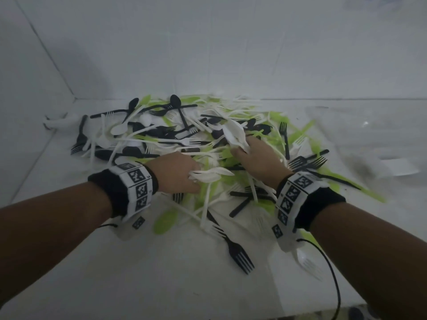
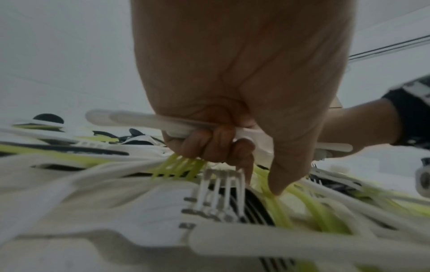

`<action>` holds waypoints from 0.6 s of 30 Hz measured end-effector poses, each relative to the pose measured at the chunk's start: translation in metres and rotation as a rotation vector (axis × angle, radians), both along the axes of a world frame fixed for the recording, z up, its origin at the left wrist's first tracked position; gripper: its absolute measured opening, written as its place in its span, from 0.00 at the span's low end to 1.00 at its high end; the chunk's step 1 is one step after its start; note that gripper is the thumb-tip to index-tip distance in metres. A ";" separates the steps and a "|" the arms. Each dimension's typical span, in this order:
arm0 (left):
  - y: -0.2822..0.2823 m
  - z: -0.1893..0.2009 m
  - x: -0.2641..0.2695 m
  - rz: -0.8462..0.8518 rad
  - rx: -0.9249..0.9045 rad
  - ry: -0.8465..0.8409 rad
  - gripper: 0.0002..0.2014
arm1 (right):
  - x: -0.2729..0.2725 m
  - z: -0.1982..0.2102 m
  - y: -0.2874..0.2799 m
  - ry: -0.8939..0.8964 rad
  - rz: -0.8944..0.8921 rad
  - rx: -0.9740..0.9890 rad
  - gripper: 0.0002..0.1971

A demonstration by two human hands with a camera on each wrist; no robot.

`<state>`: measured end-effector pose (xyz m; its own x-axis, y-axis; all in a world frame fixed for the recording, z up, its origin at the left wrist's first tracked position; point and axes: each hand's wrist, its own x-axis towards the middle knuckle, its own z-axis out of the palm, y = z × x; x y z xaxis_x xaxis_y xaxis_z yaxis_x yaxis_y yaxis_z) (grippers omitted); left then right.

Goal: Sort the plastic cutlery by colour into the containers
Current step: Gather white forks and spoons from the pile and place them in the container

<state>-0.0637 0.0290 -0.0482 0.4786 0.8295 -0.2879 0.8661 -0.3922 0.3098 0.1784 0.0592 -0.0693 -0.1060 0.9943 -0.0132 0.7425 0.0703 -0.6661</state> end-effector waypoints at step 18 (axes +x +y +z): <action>0.001 0.011 0.003 0.095 -0.074 0.088 0.17 | -0.001 0.013 -0.004 0.016 0.097 -0.161 0.13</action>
